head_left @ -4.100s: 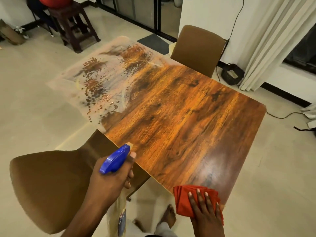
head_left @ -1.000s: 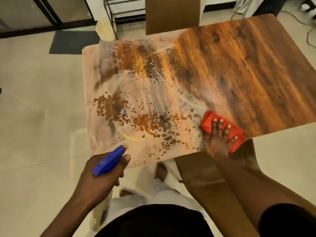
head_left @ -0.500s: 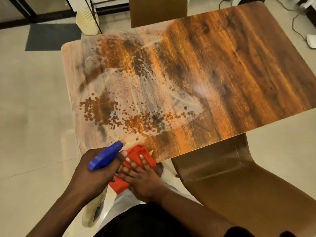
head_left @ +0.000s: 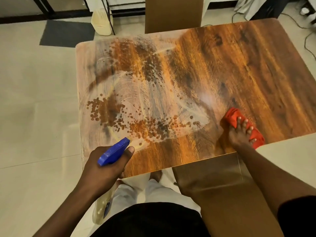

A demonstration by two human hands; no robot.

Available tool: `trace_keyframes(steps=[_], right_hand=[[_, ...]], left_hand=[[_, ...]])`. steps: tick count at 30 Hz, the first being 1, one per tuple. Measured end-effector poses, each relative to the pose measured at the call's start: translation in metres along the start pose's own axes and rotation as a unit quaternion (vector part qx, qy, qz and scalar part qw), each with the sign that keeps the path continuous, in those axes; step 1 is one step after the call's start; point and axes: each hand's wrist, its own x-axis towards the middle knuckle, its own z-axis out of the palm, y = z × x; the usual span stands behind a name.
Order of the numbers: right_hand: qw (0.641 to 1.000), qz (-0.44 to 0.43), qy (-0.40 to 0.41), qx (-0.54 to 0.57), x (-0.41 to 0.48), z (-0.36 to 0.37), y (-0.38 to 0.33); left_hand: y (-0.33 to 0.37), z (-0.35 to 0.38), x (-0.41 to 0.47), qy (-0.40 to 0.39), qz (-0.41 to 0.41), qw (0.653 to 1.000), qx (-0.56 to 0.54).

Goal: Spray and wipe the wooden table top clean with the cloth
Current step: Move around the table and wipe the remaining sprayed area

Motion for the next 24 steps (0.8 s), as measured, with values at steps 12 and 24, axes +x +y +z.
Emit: trace_keyframes(steps=[12,24], right_hand=[[0.881,-0.425,-0.102,-0.179,-0.148,0.193,-0.163],[0.784,-0.542,-0.09,-0.289,-0.092,0.119,-0.069]], left_hand=[[-0.004,-0.024,0.002,0.029,-0.014,0.999,-0.01],[0.018,-0.01,0.027,0.04,-0.016,0.999,-0.011]])
